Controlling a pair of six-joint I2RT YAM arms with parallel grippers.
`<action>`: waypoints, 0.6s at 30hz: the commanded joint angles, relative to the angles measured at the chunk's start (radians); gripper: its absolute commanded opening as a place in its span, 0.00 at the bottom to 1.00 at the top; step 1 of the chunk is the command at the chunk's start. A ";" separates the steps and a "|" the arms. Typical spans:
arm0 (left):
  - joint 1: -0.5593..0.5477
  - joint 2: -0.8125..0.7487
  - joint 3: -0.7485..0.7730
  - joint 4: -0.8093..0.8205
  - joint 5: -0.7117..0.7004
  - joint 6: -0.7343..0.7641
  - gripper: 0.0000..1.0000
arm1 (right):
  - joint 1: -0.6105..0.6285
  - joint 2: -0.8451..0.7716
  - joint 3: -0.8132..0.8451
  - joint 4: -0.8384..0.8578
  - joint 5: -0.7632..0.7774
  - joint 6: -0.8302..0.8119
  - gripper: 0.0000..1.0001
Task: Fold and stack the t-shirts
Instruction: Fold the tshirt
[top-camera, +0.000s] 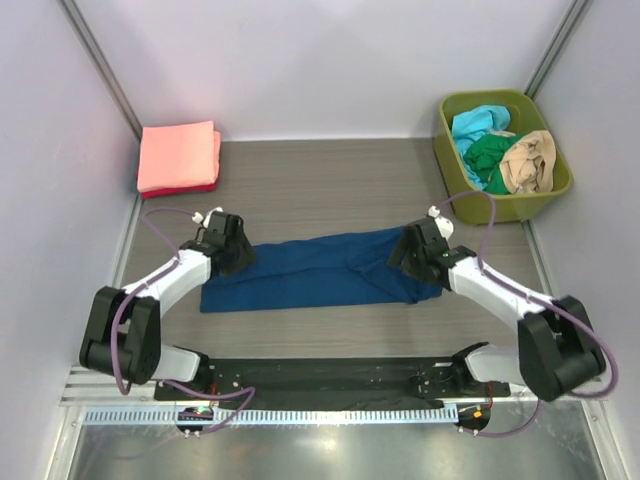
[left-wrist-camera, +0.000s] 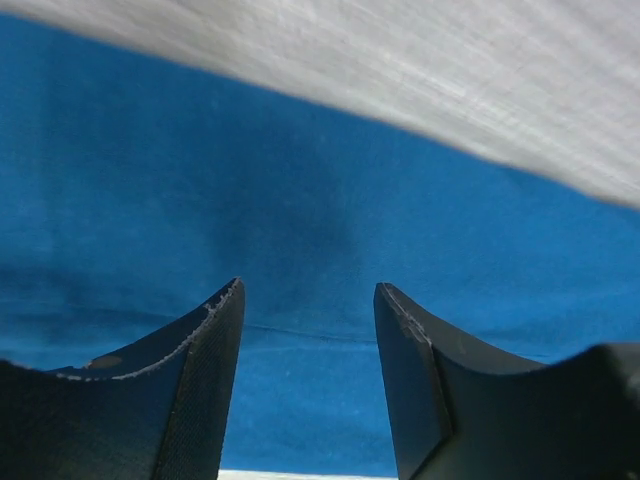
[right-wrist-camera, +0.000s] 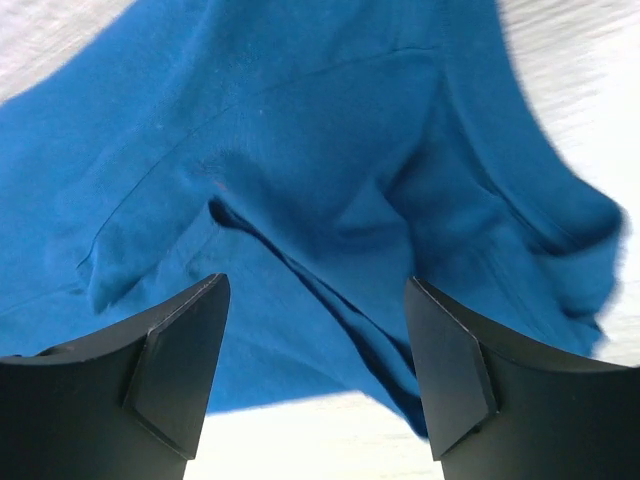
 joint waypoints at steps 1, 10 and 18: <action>-0.012 0.044 -0.021 0.081 0.047 -0.031 0.55 | 0.010 0.097 0.073 0.025 -0.011 0.017 0.77; -0.015 0.090 -0.104 0.110 0.109 -0.059 0.54 | -0.033 0.568 0.379 0.034 -0.022 -0.052 0.81; -0.230 -0.060 -0.280 0.142 0.197 -0.364 0.52 | -0.041 1.111 1.177 -0.060 -0.220 -0.141 0.78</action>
